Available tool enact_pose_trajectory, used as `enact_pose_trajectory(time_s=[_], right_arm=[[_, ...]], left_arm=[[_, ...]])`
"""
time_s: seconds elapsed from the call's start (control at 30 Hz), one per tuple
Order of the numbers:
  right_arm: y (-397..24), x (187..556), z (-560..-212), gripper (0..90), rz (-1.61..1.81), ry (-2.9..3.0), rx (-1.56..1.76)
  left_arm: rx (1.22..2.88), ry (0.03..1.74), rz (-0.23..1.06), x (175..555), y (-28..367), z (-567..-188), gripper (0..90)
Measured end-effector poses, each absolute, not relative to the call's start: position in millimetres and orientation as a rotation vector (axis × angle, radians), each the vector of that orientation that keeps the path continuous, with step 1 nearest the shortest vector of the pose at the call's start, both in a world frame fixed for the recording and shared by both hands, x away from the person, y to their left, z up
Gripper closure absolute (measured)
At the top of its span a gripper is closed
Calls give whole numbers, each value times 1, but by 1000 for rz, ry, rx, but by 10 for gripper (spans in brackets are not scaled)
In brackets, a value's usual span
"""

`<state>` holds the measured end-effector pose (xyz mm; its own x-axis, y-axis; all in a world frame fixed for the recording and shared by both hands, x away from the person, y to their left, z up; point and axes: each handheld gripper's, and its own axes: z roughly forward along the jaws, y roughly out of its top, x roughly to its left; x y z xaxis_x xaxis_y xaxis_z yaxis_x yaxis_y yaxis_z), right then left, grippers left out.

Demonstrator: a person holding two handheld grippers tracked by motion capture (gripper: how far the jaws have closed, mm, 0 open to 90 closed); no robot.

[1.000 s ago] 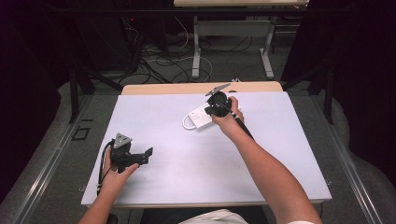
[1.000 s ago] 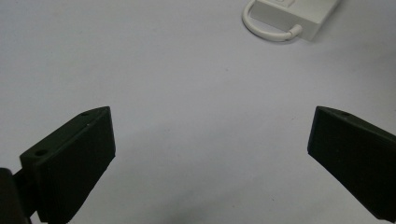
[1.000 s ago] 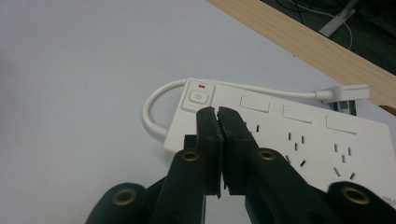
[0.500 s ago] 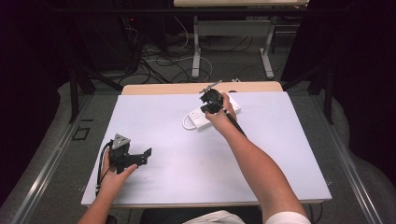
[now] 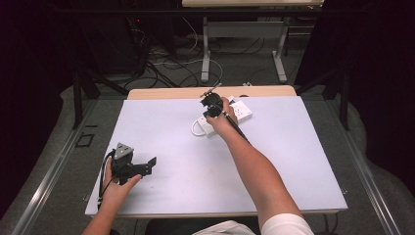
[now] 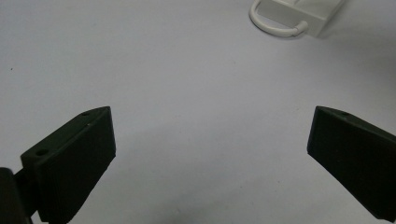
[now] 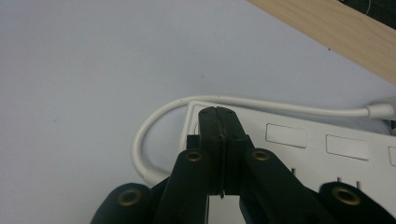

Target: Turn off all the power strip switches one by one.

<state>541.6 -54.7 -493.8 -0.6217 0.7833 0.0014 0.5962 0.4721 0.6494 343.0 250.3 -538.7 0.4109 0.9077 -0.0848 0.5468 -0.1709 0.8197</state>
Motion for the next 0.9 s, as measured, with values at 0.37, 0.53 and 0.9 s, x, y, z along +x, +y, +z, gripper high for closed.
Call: enact_pose_trajectory(time_s=[0.37, 0.53, 0.9], right_arm=[[-47, 551, -504, 900, 829, 2464, 1236], [-43, 554, -513, 900, 869, 2438, 1242], [-43, 556, -521, 900, 845, 2446, 1256]], left_arm=[[1850, 1242, 552, 343, 248, -539, 10], [1848, 1240, 552, 343, 247, -539, 10], [1851, 1240, 555, 343, 247, -540, 11]])
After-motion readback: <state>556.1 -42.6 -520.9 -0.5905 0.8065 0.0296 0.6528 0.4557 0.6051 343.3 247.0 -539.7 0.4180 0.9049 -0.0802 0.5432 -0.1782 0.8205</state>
